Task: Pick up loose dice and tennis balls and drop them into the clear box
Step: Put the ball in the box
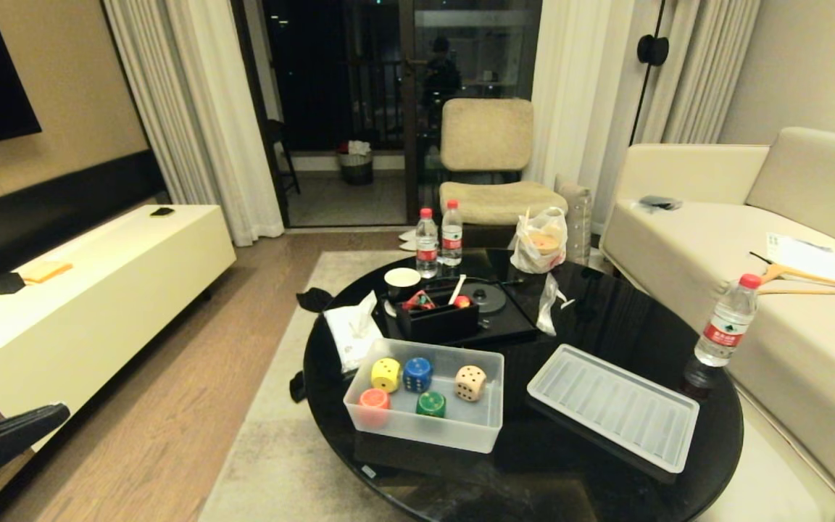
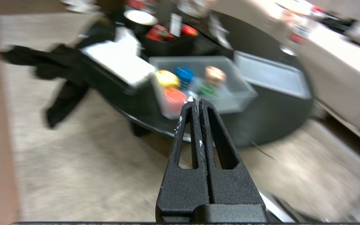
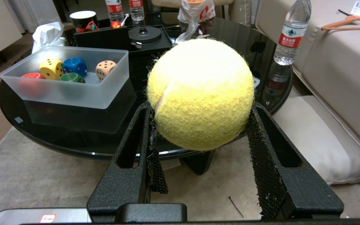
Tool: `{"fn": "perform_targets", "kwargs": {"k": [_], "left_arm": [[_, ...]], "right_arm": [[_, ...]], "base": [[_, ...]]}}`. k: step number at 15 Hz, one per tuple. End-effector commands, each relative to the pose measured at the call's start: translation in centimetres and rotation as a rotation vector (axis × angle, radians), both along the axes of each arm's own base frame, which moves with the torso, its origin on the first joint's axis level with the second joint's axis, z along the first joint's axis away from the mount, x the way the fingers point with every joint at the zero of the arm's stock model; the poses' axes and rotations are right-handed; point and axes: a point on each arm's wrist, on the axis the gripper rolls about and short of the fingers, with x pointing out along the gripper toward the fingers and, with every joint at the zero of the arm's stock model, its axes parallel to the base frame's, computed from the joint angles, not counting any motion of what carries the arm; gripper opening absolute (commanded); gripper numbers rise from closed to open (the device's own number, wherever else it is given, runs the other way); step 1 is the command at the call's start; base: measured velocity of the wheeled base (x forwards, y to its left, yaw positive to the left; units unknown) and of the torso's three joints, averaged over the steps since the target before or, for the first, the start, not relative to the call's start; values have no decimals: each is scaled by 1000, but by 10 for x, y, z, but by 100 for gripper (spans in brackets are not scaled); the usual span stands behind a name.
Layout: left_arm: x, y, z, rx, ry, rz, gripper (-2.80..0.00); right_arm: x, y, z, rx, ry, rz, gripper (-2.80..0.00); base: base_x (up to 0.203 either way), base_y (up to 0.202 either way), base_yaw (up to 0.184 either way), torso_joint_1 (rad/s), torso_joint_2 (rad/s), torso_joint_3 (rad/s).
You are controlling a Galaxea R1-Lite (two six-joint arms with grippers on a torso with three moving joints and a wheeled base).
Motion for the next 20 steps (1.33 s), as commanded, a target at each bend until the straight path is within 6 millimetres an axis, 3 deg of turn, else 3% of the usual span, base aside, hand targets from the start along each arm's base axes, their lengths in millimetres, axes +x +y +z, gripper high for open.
{"fn": "perform_targets", "kwargs": {"k": [1,10,14,20], "left_arm": [[-21,-1,-9,-12,0,-67,-280],[-69,-3,-49,-21,64,-250,-280],[-89,5,-65,1,53,33,-280],[-88,9,-66,68,22,386,-280]], "right_arm": [[0,0,0,0,0,0,-280],[0,0,0,0,0,0,-280],[0,0,0,0,3,0,-280],[0,0,0,0,1,0,-280]], "base": [[0,0,0,0,0,0],[0,0,0,0,0,0],[0,0,0,0,0,0],[0,0,0,0,0,0]]}}
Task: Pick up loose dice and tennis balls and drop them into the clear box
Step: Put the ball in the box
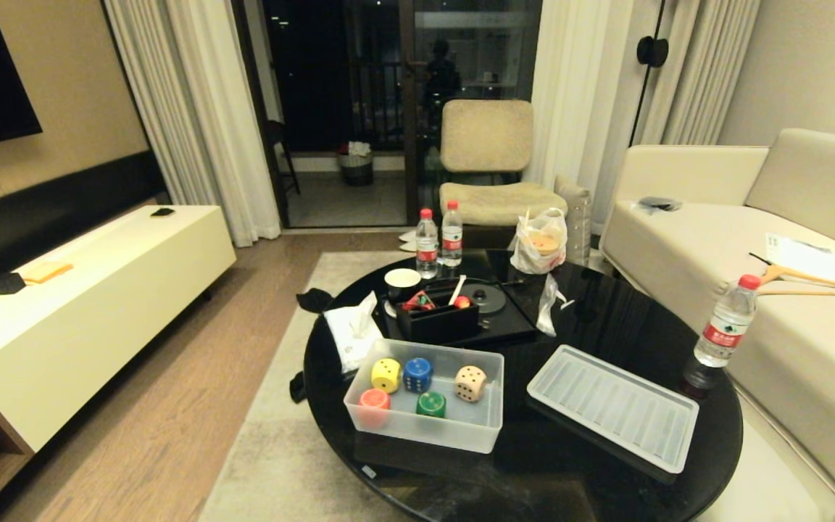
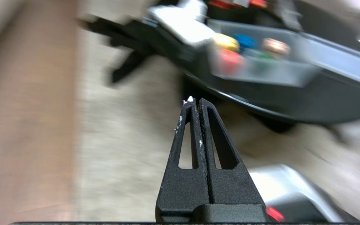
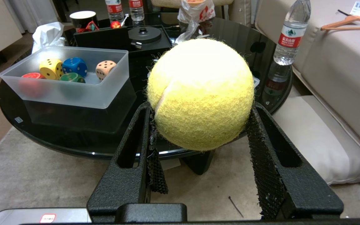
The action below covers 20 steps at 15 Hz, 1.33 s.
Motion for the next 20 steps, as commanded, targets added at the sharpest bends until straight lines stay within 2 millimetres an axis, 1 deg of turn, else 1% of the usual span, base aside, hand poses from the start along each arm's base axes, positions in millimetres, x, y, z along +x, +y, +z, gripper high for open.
{"fn": "perform_targets", "kwargs": {"k": [1,2,4,6,8,10,13,14,15,16,18,20], "left_arm": [[0,0,-4,30,-19,78,-280],[0,-1,-13,34,-16,44,-280],[-2,-1,-16,34,-40,23,-280],[-4,0,-18,39,-69,45,-280],[-11,1,-22,58,-134,93,-280],[-18,2,-28,89,-162,125,-280],[-22,3,-29,139,-220,157,-280],[-21,4,-30,162,-212,173,-280],[-22,4,-35,190,-159,179,-280],[-22,4,-36,201,-158,182,-280],[-21,4,-34,186,-180,186,-280],[-21,4,-34,125,-176,201,-280]], "right_arm": [[0,0,0,0,1,0,-280],[0,0,0,0,1,0,-280],[0,0,0,0,0,0,-280],[0,0,0,0,0,0,-280],[0,0,0,0,0,0,-280],[0,0,0,0,0,0,-280],[0,0,0,-4,-2,0,-280],[0,0,0,-8,-3,0,-280],[0,0,0,-11,-2,0,-280],[0,0,0,-12,-2,0,-280],[0,0,0,-14,-2,0,-280],[-1,0,5,-20,-13,4,-280]], "base": [[0,0,0,0,0,0],[0,0,0,0,0,0],[0,0,0,0,0,0],[0,0,0,0,0,0],[0,0,0,0,0,0],[0,0,0,0,0,0],[0,0,0,0,0,0],[0,0,0,0,0,0],[0,0,0,0,0,0],[0,0,0,0,0,0],[0,0,0,0,0,0],[0,0,0,0,0,0]]}}
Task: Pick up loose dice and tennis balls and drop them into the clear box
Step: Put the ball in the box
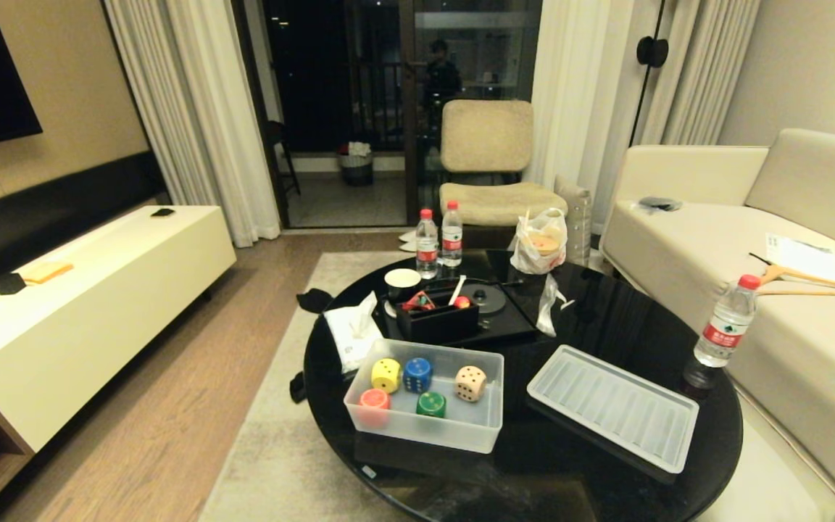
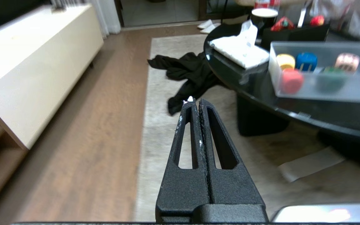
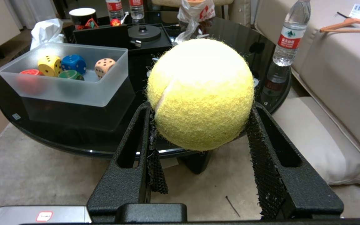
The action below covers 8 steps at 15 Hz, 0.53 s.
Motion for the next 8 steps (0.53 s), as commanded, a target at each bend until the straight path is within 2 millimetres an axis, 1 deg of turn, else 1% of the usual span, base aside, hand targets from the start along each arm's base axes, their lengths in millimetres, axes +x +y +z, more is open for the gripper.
{"fn": "perform_targets", "kwargs": {"k": [1,3,5,7,8], "left_arm": [[0,0,0,-26,-5,5,-280],[0,0,0,-28,-4,5,-280],[0,0,0,-28,-4,5,-280],[0,0,0,-28,-4,5,-280],[0,0,0,-28,-4,5,-280]], "right_arm": [[-4,0,15,-3,-36,10,-280],[-7,1,42,-3,-40,31,-280],[-3,1,72,-2,-17,61,-280],[10,2,110,1,4,92,-280],[21,2,131,2,21,111,-280]], "base": [[0,0,0,0,0,0],[0,0,0,0,0,0],[0,0,0,0,0,0],[0,0,0,0,0,0],[0,0,0,0,0,0]]}}
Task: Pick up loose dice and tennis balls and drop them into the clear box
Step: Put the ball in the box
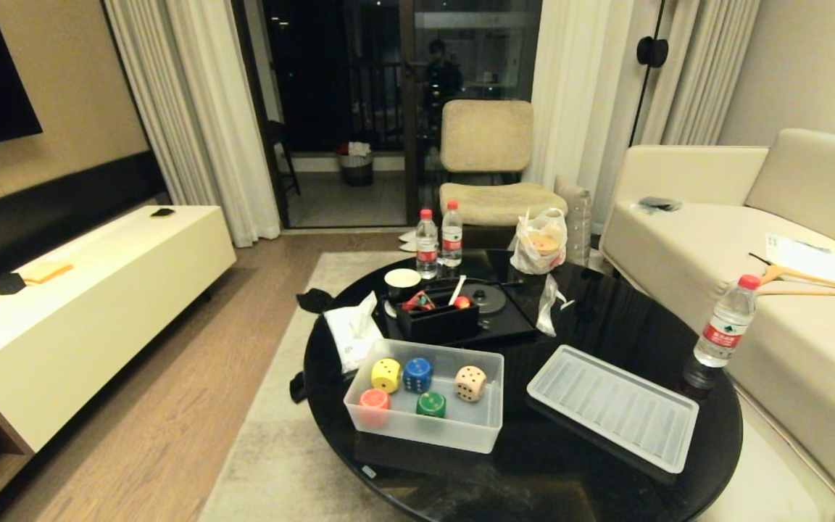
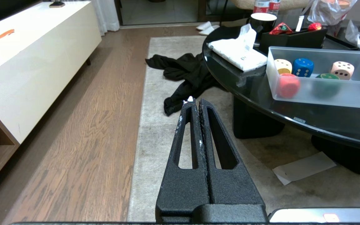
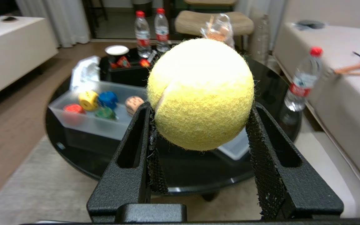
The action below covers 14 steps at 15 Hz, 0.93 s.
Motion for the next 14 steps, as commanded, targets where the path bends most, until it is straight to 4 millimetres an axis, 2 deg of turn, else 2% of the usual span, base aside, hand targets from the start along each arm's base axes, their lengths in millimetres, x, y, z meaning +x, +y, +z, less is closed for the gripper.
{"fn": "perform_targets", "kwargs": {"k": [1,3,6,7,9,11,14], "left_arm": [[0,0,0,0,1,1,-280],[0,0,0,0,1,1,-280],[0,0,0,0,1,1,-280],[0,0,0,0,1,1,-280],[0,0,0,0,1,1,-280],[0,0,0,0,1,1,-280],[0,0,0,0,1,1,-280]], "right_arm": [[39,1,50,1,99,35,-280],[75,1,88,8,132,71,-280],[141,2,147,90,143,142,-280],[165,3,157,120,167,161,-280],[220,6,160,161,241,192,-280],[274,15,150,179,319,223,-280],[345,45,131,162,388,246,-280]], "base": [[0,0,0,0,0,0],[0,0,0,0,0,0],[0,0,0,0,0,0],[0,0,0,0,0,0],[0,0,0,0,0,0],[0,0,0,0,0,0],[0,0,0,0,0,0]]}}
